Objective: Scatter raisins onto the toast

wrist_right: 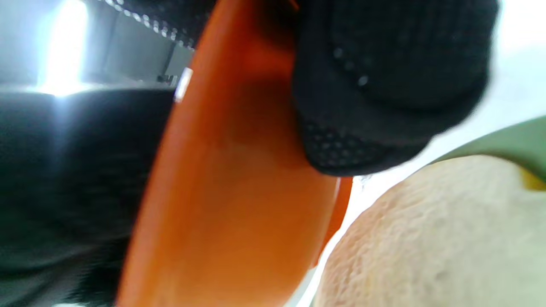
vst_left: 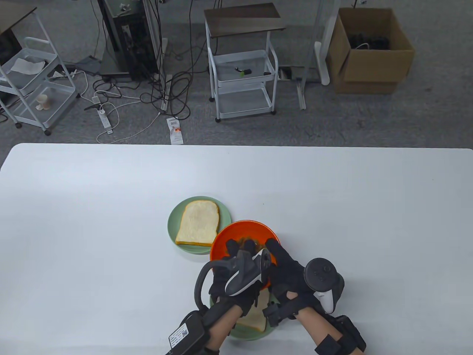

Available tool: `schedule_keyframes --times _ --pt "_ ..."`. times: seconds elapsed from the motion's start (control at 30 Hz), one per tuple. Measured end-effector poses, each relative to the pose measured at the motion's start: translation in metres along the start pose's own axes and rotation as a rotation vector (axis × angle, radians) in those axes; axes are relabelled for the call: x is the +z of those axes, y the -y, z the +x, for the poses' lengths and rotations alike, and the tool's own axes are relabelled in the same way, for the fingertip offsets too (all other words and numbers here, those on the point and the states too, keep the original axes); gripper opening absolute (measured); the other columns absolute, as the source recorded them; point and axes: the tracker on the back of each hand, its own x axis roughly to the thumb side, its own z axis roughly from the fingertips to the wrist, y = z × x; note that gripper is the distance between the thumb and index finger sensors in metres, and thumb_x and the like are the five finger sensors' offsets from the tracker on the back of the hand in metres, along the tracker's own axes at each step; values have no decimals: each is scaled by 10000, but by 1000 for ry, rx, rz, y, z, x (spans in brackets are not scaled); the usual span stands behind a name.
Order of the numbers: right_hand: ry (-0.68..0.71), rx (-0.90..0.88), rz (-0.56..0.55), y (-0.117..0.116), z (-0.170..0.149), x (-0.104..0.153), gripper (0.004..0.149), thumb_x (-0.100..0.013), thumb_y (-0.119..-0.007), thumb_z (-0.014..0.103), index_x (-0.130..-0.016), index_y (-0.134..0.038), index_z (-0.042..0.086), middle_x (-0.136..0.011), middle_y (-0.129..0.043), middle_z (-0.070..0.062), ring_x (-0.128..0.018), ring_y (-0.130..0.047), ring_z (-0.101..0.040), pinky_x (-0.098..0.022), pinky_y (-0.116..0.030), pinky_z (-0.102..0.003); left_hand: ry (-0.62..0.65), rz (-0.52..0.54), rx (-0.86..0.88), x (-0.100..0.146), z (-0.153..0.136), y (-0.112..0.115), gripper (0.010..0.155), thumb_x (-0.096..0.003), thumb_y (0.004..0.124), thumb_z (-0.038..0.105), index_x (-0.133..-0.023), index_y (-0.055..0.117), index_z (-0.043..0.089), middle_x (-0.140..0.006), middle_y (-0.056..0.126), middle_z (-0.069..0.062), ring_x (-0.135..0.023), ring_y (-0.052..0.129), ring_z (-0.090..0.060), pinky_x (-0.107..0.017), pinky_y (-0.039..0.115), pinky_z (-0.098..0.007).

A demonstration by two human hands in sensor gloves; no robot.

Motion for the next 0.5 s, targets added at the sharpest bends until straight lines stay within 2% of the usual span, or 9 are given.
schedule_keyframes --times 0.13,0.23,0.33,0.5 --pt "-31 -51 10 -4 0 3 563 -440 -819 120 -995 -727 84 -913 -743 -394 -193 -1052 -394 -68 -969 -318 -11 42 16 -3 -4 4 869 -446 785 734 -1162 480 347 -1167 625 -126 -677 1034 -211 -529 911 -323" --pt "-53 -96 6 -5 -2 2 558 -439 -819 122 -990 -734 86 -909 -747 -390 -186 -1051 -390 -60 -970 -311 2 110 50 -2 -8 4 782 -450 861 647 -1117 586 343 -1104 709 -91 -591 1055 -152 -483 934 -276" --pt "-54 -106 7 -4 -1 3 556 -438 -821 124 -988 -740 90 -904 -750 -394 -178 -1048 -394 -54 -969 -311 17 212 58 -1 -10 5 636 -449 913 540 -1028 717 367 -990 831 -20 -471 1090 -116 -396 965 -247" --pt "-41 -92 21 -6 0 4 554 -441 -824 130 -988 -745 99 -903 -751 -394 -175 -1045 -394 -52 -966 -309 50 271 97 -1 -14 9 471 -429 958 483 -881 865 389 -874 922 33 -335 1113 -122 -287 980 -244"
